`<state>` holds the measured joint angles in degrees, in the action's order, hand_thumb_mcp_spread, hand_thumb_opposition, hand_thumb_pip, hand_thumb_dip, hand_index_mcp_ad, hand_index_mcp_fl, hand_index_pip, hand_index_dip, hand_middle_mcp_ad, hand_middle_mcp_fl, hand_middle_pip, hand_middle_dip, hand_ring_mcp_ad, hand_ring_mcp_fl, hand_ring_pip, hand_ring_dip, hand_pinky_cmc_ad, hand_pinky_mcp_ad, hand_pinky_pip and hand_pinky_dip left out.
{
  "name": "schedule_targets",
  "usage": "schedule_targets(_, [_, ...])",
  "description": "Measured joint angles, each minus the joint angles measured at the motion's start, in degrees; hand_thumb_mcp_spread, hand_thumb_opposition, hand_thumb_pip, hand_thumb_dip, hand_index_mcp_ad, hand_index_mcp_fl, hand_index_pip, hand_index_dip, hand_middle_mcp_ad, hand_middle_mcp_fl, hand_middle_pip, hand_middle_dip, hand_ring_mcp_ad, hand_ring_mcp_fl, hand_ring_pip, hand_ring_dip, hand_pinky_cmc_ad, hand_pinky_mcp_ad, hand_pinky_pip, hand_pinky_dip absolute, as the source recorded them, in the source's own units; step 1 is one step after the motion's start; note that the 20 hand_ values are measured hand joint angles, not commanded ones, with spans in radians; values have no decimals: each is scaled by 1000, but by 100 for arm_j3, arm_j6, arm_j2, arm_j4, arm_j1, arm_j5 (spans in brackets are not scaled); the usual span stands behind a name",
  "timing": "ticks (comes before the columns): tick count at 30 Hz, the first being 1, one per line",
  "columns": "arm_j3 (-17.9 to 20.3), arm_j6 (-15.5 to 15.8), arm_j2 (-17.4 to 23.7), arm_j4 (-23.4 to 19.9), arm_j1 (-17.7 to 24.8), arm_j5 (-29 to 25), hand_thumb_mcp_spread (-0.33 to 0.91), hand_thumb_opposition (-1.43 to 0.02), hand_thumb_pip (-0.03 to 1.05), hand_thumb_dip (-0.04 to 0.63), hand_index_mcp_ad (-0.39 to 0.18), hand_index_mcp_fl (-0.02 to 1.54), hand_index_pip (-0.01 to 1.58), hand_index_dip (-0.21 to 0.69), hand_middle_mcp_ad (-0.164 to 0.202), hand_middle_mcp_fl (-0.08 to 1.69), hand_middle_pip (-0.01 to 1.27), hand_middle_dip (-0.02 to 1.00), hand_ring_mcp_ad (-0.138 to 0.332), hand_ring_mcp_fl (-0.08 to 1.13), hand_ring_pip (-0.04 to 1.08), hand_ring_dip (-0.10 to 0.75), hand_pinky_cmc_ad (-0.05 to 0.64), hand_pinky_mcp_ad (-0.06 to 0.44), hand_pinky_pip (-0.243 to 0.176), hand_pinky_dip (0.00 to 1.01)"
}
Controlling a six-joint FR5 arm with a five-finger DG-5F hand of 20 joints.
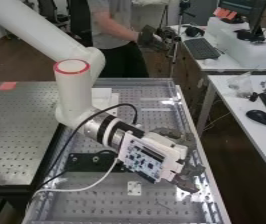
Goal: Grab the chopstick and place it in the clear container
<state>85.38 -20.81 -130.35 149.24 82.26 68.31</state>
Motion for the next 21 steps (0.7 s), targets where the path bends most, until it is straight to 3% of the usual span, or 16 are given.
schedule_targets(6, [63,21,33,-181,60,-256,661,-1108,501,257,-218,1210,565,33,61,1375,391,497,99,707,101,330,384,246,42,204])
schedule_targets(8, [79,-21,37,-198,72,-276,658,-1114,501,257,-218,1236,517,33,61,1400,340,501,87,707,101,330,393,251,59,206])
schedule_targets(21, [67,-32,31,-190,62,-287,660,-1126,496,260,-215,1302,436,49,58,1464,262,510,84,721,101,330,393,260,61,208])
